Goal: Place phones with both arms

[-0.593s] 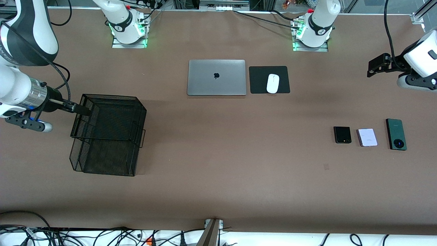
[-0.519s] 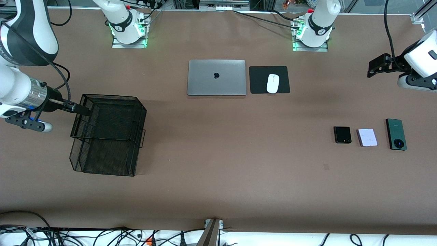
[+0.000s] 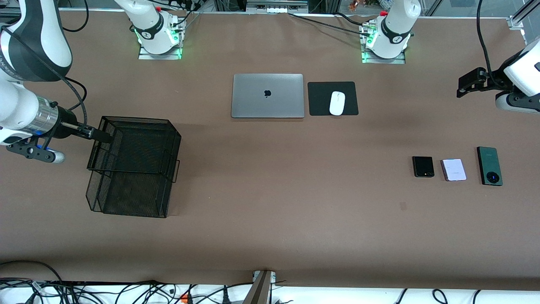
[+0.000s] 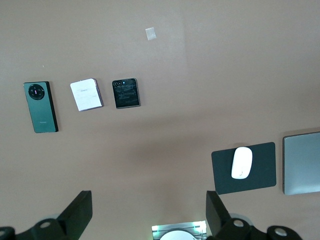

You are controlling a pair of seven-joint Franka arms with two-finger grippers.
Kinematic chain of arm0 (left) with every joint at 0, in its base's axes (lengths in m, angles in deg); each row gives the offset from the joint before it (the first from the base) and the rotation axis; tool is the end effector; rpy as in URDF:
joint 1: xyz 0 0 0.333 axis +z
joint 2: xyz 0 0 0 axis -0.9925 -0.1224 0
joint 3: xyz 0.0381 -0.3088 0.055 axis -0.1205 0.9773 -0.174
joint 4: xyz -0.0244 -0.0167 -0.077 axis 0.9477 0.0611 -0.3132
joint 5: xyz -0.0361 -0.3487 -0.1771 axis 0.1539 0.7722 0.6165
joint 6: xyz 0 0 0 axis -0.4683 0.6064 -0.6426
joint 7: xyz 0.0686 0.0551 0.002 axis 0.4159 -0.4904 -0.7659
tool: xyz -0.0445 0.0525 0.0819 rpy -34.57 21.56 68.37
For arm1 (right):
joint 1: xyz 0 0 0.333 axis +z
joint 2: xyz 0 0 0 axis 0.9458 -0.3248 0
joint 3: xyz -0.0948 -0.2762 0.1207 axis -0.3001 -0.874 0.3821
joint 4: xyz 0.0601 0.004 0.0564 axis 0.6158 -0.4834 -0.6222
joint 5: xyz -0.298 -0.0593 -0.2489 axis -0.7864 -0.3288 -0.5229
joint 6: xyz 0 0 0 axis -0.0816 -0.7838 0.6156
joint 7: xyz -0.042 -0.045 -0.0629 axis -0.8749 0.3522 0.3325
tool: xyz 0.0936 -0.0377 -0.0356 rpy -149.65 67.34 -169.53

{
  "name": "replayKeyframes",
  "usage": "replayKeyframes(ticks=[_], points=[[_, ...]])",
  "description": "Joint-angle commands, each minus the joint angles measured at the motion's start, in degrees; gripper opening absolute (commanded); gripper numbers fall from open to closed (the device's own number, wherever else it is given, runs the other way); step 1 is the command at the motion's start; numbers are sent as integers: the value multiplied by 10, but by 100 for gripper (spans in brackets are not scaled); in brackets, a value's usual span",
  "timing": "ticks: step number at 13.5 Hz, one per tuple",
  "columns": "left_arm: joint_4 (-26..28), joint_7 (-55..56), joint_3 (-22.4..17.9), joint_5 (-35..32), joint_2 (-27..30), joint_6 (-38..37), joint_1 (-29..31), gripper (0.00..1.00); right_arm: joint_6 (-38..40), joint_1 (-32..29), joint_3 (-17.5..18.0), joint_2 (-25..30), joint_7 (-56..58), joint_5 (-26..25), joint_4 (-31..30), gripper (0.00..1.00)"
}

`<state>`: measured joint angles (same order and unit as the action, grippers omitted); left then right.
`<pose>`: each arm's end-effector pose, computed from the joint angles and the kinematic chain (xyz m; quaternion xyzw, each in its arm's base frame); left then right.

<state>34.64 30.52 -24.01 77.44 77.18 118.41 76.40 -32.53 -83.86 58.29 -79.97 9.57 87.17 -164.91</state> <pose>0.5512 -0.0106 0.6190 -0.9954 0.0640 0.0714 0.0051 0.6128 0.0215 0.4834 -0.9877 0.1417 0.0635 0.0203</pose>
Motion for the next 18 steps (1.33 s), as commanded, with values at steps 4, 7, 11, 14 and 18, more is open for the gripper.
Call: replayKeyframes(ticks=[4,7,11,14,18], points=[[78,-13,0,3,3,82,15,100,7,-7,4,7,-3,12,-6,100],[114,-14,0,-11,-46,149,37,100,7,-7,4,7,-2,11,-6,100],[116,-30,1,-37,-148,249,49,100,7,-7,4,7,-2,12,-6,100],[159,-60,1,-37,-186,366,77,100,7,-7,4,7,-2,12,-6,100],[213,-61,2,-36,-232,501,95,100,7,-7,4,7,-2,12,-6,100]])
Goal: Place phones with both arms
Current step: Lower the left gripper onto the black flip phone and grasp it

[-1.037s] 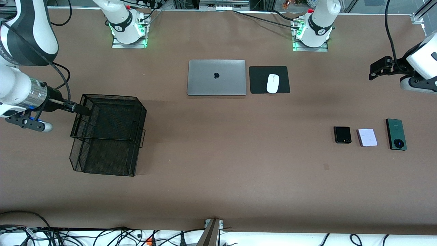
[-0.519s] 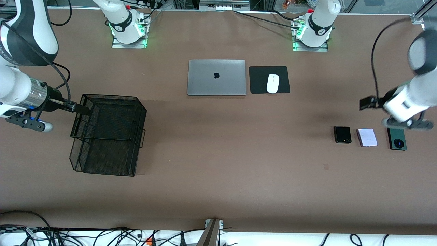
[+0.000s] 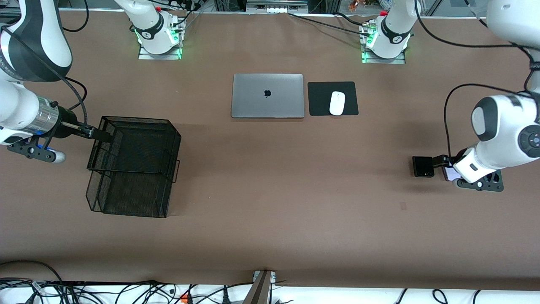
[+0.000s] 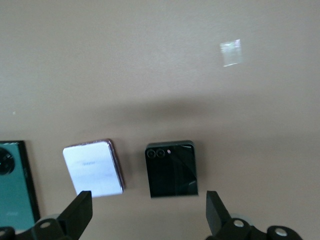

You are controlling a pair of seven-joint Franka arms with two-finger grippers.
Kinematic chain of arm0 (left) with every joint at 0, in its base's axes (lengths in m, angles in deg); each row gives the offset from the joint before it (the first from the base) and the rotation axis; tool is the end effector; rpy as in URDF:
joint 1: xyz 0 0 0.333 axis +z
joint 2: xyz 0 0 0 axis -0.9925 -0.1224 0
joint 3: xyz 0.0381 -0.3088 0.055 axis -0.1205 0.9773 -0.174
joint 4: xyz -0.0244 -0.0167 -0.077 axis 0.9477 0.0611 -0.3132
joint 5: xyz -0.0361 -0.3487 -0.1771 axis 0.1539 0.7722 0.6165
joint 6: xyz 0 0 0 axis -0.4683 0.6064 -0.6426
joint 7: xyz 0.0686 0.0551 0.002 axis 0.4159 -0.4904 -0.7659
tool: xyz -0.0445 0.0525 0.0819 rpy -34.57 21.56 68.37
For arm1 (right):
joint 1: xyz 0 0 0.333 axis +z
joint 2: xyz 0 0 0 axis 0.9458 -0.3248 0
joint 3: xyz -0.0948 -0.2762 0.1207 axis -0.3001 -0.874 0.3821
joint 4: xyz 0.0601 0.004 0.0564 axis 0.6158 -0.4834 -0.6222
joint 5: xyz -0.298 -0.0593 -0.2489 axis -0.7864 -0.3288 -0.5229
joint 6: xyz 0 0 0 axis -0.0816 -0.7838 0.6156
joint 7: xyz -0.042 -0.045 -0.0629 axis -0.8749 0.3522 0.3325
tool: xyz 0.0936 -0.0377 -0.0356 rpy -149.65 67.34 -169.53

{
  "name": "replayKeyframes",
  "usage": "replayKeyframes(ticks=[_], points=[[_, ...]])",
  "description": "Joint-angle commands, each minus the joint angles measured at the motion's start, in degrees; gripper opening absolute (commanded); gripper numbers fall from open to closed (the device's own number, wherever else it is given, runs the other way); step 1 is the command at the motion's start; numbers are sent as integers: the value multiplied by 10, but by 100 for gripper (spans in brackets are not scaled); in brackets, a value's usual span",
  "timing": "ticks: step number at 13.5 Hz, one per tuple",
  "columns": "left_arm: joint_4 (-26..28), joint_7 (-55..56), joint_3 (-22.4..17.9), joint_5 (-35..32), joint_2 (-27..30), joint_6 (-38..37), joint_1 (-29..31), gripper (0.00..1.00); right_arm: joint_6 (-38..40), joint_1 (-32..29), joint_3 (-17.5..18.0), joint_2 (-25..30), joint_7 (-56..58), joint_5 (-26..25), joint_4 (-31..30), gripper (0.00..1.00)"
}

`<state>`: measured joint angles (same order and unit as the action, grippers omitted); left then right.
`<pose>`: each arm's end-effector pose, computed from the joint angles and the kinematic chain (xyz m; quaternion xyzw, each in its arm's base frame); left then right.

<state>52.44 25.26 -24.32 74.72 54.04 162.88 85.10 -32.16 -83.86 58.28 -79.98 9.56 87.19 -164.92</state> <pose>0.6349 0.0858 0.2887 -0.9967 0.0543 0.0469 0.0386 0.6121 0.0214 0.4827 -0.9874 0.1418 0.0669 0.0198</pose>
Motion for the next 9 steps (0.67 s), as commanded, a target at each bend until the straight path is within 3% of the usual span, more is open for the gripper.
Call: replayKeyframes(ticks=[1,9], points=[[65,-8,6,-7,0,101,11,100,4,-7,4,8,-1,12,-6,100],[197,2,11,22,-14,287,12,100,3,-7,4,8,-1,12,-6,100]])
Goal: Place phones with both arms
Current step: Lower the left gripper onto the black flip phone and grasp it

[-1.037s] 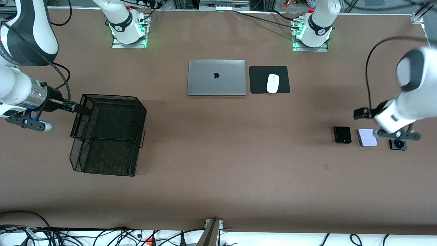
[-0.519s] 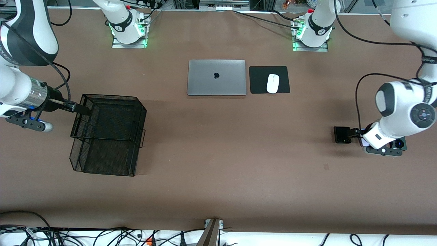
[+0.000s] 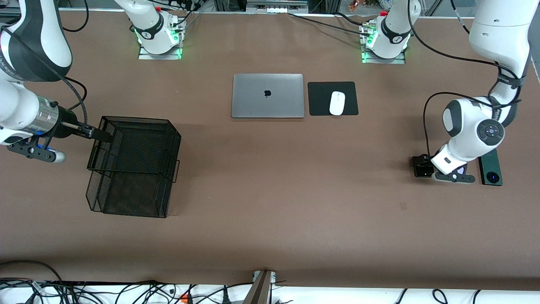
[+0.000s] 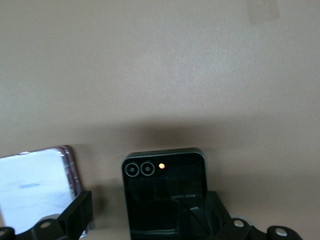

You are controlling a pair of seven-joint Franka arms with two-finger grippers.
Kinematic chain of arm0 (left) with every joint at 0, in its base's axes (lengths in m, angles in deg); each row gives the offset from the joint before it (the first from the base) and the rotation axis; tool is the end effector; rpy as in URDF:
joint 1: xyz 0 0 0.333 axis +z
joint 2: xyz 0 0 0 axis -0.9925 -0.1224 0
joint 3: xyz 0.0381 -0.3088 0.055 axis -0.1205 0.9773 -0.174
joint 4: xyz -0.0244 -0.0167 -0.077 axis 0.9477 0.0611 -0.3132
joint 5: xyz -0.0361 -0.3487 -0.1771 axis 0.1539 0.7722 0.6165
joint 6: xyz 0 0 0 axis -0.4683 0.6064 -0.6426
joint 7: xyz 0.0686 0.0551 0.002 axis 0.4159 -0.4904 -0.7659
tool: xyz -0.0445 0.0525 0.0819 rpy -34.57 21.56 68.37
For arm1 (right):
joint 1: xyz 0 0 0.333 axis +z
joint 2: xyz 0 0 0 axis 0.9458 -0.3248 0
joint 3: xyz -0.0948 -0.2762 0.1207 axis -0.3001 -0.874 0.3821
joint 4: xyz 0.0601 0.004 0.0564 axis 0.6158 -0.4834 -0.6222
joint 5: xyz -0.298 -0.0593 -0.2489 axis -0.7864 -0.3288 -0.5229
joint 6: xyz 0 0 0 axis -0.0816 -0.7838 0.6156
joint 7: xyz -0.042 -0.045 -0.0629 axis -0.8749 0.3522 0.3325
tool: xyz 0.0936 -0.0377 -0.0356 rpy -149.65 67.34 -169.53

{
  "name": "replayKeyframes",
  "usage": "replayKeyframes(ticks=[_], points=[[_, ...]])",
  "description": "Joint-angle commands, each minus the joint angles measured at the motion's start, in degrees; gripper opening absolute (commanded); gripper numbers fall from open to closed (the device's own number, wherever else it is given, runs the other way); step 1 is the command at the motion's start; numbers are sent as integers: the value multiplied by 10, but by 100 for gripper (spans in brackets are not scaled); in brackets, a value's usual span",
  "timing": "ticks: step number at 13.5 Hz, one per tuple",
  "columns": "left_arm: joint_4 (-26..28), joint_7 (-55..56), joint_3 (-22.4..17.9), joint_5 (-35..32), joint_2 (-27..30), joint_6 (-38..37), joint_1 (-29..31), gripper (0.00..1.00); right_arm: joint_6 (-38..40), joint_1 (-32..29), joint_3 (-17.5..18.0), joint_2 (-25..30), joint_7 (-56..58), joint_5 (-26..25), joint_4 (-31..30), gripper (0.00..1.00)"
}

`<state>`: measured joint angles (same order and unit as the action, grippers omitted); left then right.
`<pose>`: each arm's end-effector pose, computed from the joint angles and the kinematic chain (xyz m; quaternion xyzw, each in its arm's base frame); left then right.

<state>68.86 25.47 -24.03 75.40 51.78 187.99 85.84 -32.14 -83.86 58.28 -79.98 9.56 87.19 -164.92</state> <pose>0.5805 0.0840 0.1871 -0.9979 0.0529 -0.0101 0.0371 0.6120 0.0214 0.4827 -0.9874 0.1418 0.0671 0.0198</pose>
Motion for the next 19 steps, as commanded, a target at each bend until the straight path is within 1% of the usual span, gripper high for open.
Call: replayKeyframes(ticks=[1,3,5,9,10,11,12,14,16,17,18,19], points=[[35,6,8,16,7,40,5,100,4,-7,4,8,-1,12,-6,100],[34,30,17,19,-4,54,5,100,4,-7,4,8,-1,12,-6,100],[40,32,17,20,-14,79,5,100,4,-7,4,8,-1,12,-6,100],[41,32,18,21,-19,85,25,100,4,-7,4,8,-1,12,-6,100],[40,33,20,38,-20,85,27,100,4,-7,3,8,-1,12,-6,100],[39,33,21,54,-22,85,27,98,4,-7,3,8,-1,12,-6,100],[39,33,22,62,-24,85,26,80,4,-7,4,8,-1,12,-6,100],[35,34,25,85,-27,85,25,54,4,-7,4,8,-1,12,-6,100],[34,35,27,90,-27,85,25,21,4,-7,4,8,-1,12,-6,100],[30,37,27,90,-27,82,25,8,3,-7,4,8,-1,12,-6,100],[20,46,27,90,-26,78,23,0,3,-7,4,8,-1,12,-6,100],[9,57,28,91,-24,65,17,0,3,-6,4,8,-1,12,-6,100]])
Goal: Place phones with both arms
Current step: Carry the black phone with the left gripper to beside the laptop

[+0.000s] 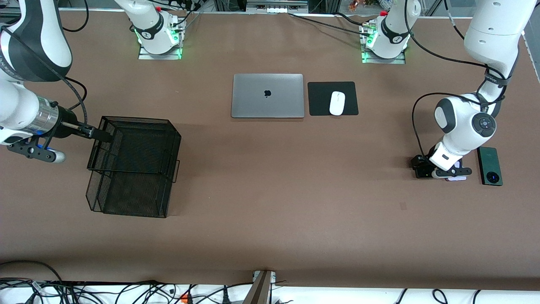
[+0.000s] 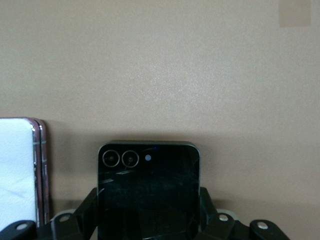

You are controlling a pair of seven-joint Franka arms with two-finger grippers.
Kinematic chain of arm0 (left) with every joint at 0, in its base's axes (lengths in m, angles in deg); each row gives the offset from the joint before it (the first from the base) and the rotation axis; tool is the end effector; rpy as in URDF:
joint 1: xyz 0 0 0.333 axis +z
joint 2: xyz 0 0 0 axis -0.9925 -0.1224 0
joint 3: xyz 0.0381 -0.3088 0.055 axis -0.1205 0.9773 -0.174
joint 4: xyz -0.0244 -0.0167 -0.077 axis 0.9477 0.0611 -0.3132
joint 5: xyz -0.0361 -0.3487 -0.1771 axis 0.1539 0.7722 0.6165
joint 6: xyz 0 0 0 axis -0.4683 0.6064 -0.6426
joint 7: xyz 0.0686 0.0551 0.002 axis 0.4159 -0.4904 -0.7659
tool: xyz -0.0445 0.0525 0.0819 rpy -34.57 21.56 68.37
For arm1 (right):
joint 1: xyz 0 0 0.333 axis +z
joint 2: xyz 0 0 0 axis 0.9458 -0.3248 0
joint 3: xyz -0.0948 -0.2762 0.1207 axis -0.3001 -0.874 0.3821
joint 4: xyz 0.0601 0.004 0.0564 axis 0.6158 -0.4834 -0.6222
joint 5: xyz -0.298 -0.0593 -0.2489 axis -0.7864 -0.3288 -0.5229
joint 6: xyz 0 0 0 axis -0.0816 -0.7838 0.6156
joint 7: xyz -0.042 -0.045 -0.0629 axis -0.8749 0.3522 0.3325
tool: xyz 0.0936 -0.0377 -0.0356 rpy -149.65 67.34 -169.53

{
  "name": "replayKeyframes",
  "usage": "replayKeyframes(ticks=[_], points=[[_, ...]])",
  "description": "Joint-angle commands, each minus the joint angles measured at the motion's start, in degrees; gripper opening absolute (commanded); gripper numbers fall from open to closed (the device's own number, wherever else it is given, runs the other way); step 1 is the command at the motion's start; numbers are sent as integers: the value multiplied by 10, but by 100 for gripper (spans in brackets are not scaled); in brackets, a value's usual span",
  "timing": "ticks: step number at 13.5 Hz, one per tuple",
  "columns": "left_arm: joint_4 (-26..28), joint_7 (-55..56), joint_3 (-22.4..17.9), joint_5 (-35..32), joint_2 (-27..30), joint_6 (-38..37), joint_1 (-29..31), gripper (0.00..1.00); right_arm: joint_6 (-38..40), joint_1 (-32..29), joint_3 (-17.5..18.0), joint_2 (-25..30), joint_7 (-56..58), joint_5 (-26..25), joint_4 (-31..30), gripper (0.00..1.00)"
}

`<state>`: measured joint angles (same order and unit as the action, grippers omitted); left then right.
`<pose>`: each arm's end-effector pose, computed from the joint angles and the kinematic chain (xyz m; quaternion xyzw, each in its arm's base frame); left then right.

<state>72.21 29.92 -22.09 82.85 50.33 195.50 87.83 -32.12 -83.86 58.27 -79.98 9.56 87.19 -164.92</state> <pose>0.5659 0.0874 0.1634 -0.9982 -0.0454 -0.0401 0.0032 0.6120 0.0213 0.4827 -0.9874 0.1418 0.0672 0.0197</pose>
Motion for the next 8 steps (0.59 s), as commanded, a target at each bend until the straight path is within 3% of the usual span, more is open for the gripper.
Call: replayKeyframes(ticks=[1,5,8], points=[[-45,17,11,15,-7,-45,-3,0,3,-7,4,8,-1,12,-6,100],[-138,66,11,15,-3,-171,-41,0,2,-6,3,8,-1,12,-6,100],[-169,171,11,15,-2,-209,-126,0,2,-6,3,8,-1,12,-6,100]])
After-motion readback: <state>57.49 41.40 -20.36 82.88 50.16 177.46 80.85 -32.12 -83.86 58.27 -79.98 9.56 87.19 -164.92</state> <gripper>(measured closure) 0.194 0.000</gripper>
